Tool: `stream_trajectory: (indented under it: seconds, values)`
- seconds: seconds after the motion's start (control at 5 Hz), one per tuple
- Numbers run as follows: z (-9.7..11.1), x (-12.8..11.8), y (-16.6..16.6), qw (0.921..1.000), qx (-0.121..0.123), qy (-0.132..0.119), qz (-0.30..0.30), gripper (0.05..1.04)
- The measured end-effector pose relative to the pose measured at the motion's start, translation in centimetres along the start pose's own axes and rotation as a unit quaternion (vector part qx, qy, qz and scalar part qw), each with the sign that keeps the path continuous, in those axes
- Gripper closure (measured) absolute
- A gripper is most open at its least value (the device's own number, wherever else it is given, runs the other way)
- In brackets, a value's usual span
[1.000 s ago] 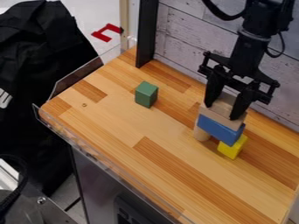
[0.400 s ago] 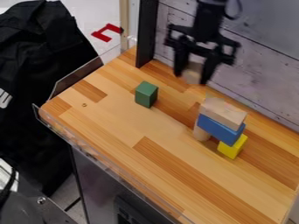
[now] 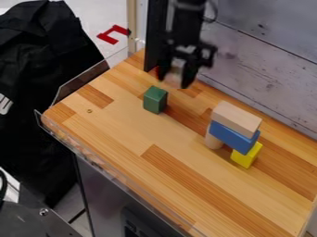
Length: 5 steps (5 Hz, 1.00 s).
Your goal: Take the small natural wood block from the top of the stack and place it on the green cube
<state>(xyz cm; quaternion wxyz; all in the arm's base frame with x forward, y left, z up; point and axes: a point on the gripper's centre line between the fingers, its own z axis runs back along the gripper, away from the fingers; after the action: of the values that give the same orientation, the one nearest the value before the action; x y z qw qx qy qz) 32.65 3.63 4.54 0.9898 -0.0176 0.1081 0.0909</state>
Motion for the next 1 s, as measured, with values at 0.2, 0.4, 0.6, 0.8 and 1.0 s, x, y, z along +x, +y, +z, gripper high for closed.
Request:
stream_trajectory:
  seconds: [0.2,0.4,0.6,0.8,1.0]
  values:
    - [-0.2,0.4,0.9,0.9998,0.004,-0.005,-0.017,0.522]
    - [-1.2,0.8,1.5,0.9996,0.009,0.007,-0.028,0.522]
    - [-1.1,0.9,2.2,0.9996,0.007,0.003,-0.026,0.522]
    - [-1.2,1.0,2.5,0.9995,0.008,0.0,-0.03,0.522]
    - [-1.6,0.7,2.6,0.9995,0.008,0.005,-0.031,0.522]
